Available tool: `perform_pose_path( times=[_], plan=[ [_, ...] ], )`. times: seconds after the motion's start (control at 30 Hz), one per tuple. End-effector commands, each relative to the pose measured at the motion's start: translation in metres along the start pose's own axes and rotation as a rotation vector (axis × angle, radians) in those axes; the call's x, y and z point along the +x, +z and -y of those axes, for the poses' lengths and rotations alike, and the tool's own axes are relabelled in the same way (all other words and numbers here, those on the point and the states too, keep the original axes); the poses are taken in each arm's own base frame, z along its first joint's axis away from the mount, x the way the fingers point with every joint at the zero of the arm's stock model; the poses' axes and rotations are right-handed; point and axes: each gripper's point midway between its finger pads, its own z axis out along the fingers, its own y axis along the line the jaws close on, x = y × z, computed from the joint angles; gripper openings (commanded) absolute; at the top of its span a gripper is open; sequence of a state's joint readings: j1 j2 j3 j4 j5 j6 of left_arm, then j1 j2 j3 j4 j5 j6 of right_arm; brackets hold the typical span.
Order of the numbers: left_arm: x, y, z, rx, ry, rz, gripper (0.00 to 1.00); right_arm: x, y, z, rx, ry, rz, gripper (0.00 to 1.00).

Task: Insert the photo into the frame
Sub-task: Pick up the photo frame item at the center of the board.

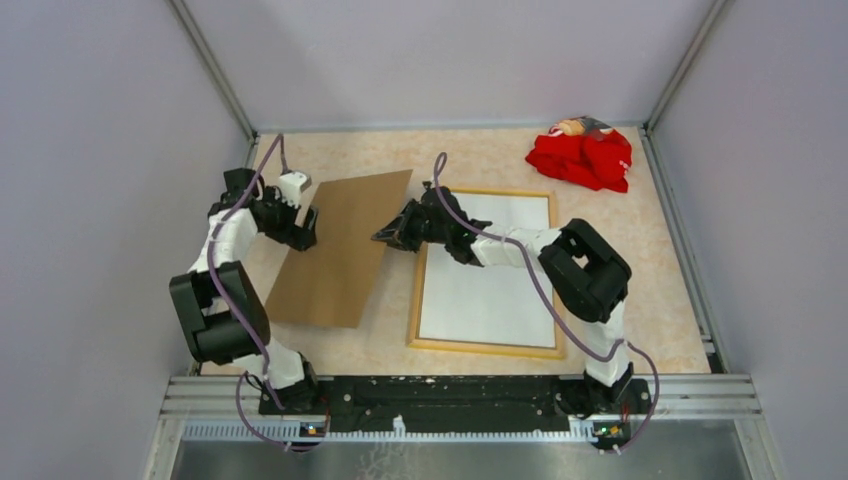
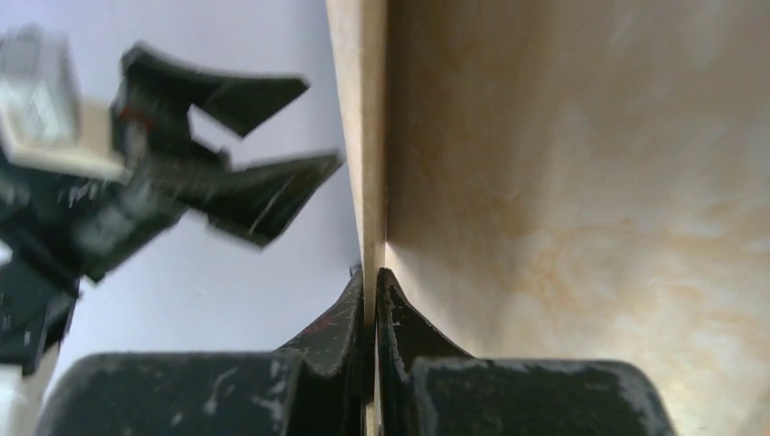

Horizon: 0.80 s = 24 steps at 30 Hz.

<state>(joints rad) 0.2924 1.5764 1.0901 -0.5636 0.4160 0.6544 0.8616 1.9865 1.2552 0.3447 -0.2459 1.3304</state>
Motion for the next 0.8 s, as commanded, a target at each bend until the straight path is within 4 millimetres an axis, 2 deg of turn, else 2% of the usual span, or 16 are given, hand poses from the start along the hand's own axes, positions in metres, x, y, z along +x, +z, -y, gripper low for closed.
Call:
perform_pose_path(
  times=[0.0,0.07,0.17,0.27,0.33,0.43,0.57,0.7,0.77],
  plan=[
    [-0.083,-0.049,0.07,0.238,0.163,0.256,0.98,-0.084,-0.026,-0.067,-0.151,0.006,0.134,0.0],
    [-0.107,-0.066,0.095,0.26,0.289,0.328,0.98,-0.115,-0.038,-0.076,-0.157,0.017,0.178,0.0],
    [-0.132,-0.092,0.124,0.299,0.463,0.469,0.98,-0.156,-0.06,-0.081,-0.155,0.047,0.239,0.0],
    [-0.139,-0.116,0.141,0.334,0.58,0.556,0.98,-0.18,-0.077,-0.085,-0.16,0.066,0.267,0.0],
    [-0.136,-0.124,0.152,0.367,0.651,0.582,0.98,-0.191,-0.087,-0.089,-0.173,0.073,0.278,0.0],
    [-0.124,-0.125,0.161,0.388,0.762,0.574,0.99,-0.198,-0.097,-0.094,-0.195,0.084,0.279,0.0],
    [-0.096,-0.118,0.17,0.355,0.927,0.564,0.98,-0.197,-0.105,-0.104,-0.23,0.098,0.265,0.0],
    [-0.096,-0.114,0.165,0.128,1.123,0.648,0.98,-0.191,-0.111,-0.114,-0.275,0.123,0.245,0.0],
    [-0.103,-0.111,0.157,0.004,1.17,0.688,0.94,-0.188,-0.114,-0.119,-0.286,0.126,0.242,0.0]
  ],
)
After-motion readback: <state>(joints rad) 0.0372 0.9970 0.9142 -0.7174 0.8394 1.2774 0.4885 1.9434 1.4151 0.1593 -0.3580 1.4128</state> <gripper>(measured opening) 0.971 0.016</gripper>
